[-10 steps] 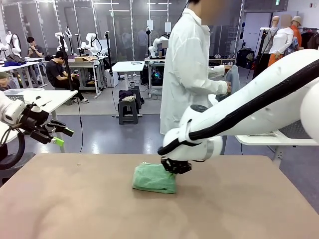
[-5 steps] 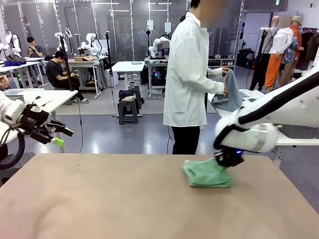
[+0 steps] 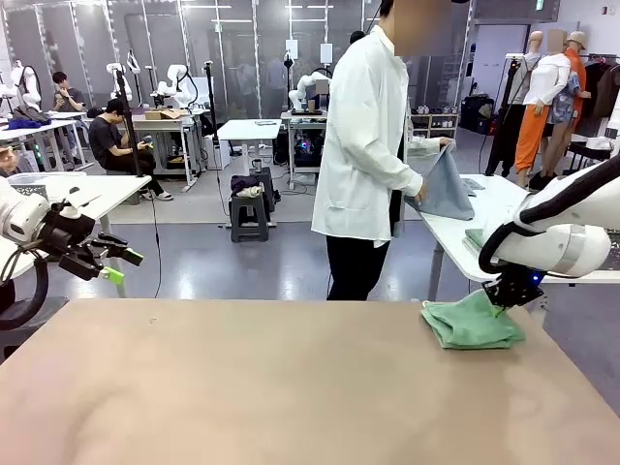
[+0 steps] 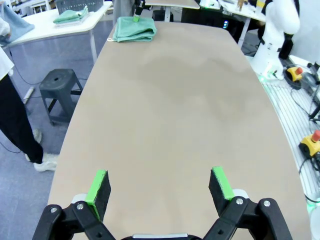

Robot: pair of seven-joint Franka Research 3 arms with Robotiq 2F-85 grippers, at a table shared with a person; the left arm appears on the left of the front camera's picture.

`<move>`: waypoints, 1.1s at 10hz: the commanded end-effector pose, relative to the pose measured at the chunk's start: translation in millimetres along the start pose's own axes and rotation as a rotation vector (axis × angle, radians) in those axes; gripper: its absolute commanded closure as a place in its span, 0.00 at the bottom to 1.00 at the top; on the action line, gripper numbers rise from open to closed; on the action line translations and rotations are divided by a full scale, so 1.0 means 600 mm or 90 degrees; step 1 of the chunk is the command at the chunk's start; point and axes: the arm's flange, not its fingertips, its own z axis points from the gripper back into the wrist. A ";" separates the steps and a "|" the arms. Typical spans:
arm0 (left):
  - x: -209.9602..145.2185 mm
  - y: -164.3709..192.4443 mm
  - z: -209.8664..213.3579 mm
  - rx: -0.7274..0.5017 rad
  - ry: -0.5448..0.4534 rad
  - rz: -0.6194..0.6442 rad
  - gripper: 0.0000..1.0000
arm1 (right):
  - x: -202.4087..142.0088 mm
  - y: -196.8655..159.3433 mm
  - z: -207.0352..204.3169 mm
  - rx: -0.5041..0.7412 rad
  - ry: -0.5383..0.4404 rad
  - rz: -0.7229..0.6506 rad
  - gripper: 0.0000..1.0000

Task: Fold the towels and place them in the basket.
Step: Place the folded Towel with hook on the right side of the table.

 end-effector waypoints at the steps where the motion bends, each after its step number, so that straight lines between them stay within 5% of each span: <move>1: 0.002 0.000 -0.002 -0.001 0.000 0.001 0.00 | 0.019 -0.012 -0.012 -0.004 0.014 0.008 0.95; 2: 0.002 0.000 -0.002 -0.001 0.000 0.001 0.00 | 0.025 -0.019 -0.018 -0.010 0.000 0.008 0.95; 3: 0.002 0.000 -0.002 -0.001 0.000 0.001 0.00 | 0.029 -0.023 -0.022 -0.010 -0.007 0.004 0.75; 4: 0.002 0.000 -0.002 -0.001 0.000 0.001 0.00 | 0.029 -0.025 -0.026 -0.010 -0.004 0.001 0.75; 5: 0.002 0.000 -0.002 -0.001 0.000 0.001 0.00 | 0.029 -0.029 -0.025 -0.012 -0.008 -0.001 0.56; 6: 0.002 0.000 -0.002 -0.001 0.000 0.001 0.00 | 0.024 -0.034 -0.017 -0.011 -0.017 -0.001 0.73; 7: 0.002 0.000 -0.002 -0.001 0.000 0.001 0.00 | 0.014 -0.037 -0.002 -0.011 -0.025 0.004 0.36; 8: 0.002 0.000 -0.002 -0.001 0.000 0.001 0.00 | -0.001 -0.041 0.025 -0.013 -0.038 0.006 0.53; 9: 0.002 0.000 -0.002 -0.001 0.000 0.001 0.00 | -0.031 -0.042 0.071 -0.004 -0.057 0.013 0.16; 10: 0.002 0.000 -0.002 -0.001 0.000 0.001 0.00 | -0.069 -0.042 0.127 0.013 -0.070 0.022 0.34; 11: 0.002 0.000 -0.002 -0.001 0.000 0.001 0.00 | -0.115 -0.036 0.188 0.026 -0.094 0.034 0.00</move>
